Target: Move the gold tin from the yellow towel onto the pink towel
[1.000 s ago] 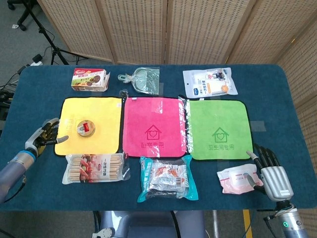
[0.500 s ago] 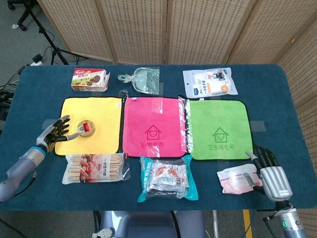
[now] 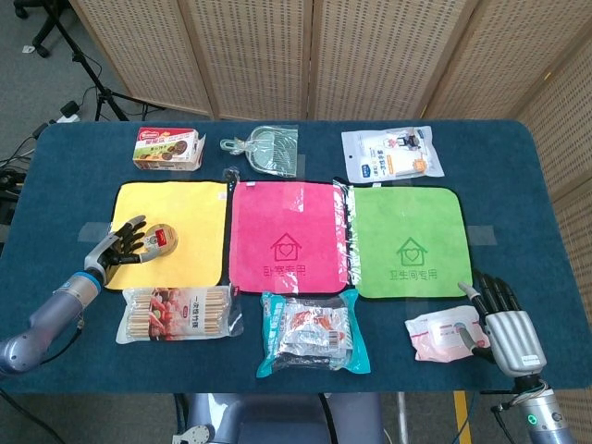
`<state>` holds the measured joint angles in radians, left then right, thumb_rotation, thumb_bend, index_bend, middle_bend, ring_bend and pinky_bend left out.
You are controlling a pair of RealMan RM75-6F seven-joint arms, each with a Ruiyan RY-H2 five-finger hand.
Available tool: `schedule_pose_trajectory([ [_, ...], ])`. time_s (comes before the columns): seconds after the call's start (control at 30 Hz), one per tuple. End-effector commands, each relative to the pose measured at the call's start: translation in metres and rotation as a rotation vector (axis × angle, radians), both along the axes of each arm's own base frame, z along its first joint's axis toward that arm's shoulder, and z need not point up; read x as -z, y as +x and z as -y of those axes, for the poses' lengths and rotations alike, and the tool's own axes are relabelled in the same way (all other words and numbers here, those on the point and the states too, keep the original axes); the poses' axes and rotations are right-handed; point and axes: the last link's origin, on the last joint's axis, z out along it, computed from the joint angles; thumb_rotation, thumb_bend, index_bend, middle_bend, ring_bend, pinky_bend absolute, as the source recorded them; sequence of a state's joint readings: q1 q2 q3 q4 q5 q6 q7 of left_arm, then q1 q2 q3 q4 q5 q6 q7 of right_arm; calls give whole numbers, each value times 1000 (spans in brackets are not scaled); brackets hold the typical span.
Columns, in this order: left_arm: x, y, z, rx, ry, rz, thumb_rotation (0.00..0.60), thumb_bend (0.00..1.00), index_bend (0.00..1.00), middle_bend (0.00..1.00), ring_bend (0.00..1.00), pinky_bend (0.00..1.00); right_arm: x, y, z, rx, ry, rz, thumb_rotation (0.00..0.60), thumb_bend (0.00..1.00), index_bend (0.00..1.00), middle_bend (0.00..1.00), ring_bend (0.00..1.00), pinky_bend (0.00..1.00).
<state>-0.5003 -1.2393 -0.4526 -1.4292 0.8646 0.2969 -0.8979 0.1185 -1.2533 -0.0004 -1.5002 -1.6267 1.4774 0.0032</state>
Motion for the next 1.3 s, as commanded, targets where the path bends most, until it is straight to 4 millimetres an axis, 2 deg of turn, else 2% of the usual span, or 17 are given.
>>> schedule_pose_trajectory([
  [0.03,2,1,0,0,-2,4,600,213,57,0,0,0,0,0,0,0,1,0,600,363,149,0,0,75],
  [0.6,18,27,-1,43,-17,45,600,214,57,0,0,0,-1,2,-1,-7,-5,8,600,363,149,0,0,75],
  [1.3,32,60,13,113,-75,87,600,213,57,0,0,0,-4,2,-1,-11,-9,17,600,363,149,0,0,75],
])
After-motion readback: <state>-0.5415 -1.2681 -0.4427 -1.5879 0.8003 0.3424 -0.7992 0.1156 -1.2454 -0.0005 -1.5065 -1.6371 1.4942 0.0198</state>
